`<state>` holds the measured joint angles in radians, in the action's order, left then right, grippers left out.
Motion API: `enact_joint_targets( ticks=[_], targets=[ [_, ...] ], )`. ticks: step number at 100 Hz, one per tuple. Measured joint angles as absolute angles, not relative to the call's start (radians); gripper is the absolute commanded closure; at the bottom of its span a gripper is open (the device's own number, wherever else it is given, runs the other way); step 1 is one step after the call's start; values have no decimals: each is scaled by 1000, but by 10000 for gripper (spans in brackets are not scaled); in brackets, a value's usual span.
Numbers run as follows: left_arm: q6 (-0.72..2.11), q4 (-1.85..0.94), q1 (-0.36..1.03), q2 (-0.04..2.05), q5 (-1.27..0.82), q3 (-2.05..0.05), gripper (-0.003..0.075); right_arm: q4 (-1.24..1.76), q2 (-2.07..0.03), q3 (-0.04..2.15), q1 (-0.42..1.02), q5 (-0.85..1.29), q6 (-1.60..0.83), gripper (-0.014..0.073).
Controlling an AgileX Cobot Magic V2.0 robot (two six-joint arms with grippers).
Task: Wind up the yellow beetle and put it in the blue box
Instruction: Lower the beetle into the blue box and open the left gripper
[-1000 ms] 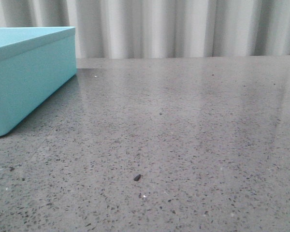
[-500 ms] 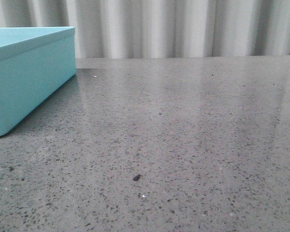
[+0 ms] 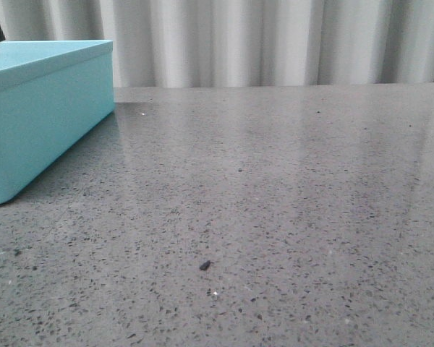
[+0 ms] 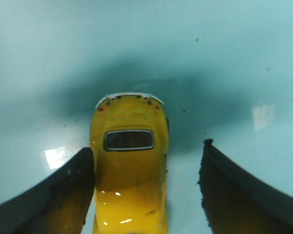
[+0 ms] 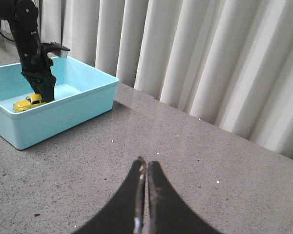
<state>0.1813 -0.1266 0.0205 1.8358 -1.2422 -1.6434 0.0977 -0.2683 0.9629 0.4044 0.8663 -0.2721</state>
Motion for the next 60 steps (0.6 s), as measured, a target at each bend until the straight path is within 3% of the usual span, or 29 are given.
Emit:
enact_joint_targets(
  ticks=[20,60],
  targets=[
    [181,-158,21,1736,-1233,-1643,744,98,-262,928,404,871,-273,634],
    [240,-245,60,1269,-1012,-1548,741,54,-153,782,404,714,-273,635]
  ],
)
